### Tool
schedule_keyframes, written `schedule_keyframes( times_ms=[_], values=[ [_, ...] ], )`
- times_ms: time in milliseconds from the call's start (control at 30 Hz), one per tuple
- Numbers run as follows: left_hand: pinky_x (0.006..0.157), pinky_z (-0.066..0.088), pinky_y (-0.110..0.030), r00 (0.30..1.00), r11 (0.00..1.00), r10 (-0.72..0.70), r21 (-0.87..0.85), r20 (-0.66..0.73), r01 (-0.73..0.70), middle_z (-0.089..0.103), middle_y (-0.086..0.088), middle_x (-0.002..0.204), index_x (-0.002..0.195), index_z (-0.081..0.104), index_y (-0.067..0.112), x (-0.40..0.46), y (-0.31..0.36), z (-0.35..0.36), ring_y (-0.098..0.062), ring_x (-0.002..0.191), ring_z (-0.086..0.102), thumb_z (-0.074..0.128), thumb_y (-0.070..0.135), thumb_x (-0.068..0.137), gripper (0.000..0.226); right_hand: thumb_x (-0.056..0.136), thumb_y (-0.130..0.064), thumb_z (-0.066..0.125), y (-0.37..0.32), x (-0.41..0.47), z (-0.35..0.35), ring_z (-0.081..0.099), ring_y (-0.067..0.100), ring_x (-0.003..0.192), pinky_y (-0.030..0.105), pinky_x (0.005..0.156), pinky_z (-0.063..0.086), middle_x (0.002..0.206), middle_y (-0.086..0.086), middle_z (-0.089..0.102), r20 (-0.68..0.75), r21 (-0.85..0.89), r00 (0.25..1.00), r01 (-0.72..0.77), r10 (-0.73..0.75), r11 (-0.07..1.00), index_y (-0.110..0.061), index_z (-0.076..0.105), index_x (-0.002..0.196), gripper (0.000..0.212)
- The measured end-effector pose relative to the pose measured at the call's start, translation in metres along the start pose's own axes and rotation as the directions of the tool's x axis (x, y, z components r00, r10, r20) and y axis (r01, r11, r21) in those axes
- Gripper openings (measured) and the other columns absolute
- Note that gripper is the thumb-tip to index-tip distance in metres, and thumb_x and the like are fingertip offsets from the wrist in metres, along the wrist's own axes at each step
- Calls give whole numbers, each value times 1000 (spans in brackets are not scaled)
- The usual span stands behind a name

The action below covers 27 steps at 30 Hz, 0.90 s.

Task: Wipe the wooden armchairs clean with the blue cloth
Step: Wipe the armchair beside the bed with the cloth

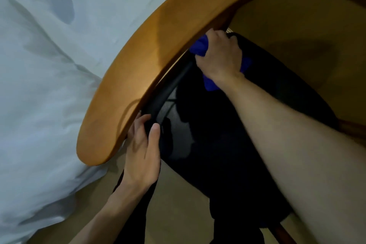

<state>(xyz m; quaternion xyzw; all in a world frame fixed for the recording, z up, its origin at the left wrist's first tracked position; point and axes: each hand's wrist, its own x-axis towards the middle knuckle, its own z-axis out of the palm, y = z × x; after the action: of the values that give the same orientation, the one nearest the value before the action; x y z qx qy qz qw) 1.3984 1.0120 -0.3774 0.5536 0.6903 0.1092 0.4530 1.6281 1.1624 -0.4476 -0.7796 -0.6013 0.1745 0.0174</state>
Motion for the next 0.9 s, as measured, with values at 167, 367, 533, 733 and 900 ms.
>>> schedule_keyframes(
  times_ms=[167,367,533,733,900],
  values=[
    [109,28,-30,981,969,77,217,177,-115,33,1,150,139,39,19,-8,-21,-14,-14,137,31,44,30,92,48,78,-43,72,-56,-40,14,52,29,106,35,73,43,113,1,61,123,114,980,141,-155,983,-20,59,105,38],
    [94,46,-37,948,855,-116,516,295,-56,50,-7,136,144,34,20,-3,-55,-46,-24,115,54,58,17,87,62,73,-40,77,-97,-141,53,49,26,106,37,89,48,127,-6,59,237,323,900,281,-365,904,-24,60,123,56],
    [104,38,-34,951,844,-70,526,301,-104,44,-7,142,143,36,17,2,-58,-40,-22,126,45,60,20,88,61,76,-40,72,-71,-147,45,48,22,109,35,91,46,133,-10,56,342,402,784,376,-518,835,-29,56,131,58],
    [108,31,-35,952,892,73,407,297,-195,45,-7,140,140,40,20,-14,-48,-9,-23,130,40,57,21,90,53,77,-36,72,31,-66,-16,53,21,114,40,101,43,136,-6,53,-11,370,981,186,-196,910,-31,49,132,60],
    [100,36,-29,950,900,152,358,274,-248,49,-2,133,137,44,18,-21,-38,8,-18,123,44,59,17,88,51,77,-35,74,81,-30,-18,47,31,122,43,99,39,146,-2,43,-71,197,983,-152,169,969,-30,42,139,70]
  ],
)
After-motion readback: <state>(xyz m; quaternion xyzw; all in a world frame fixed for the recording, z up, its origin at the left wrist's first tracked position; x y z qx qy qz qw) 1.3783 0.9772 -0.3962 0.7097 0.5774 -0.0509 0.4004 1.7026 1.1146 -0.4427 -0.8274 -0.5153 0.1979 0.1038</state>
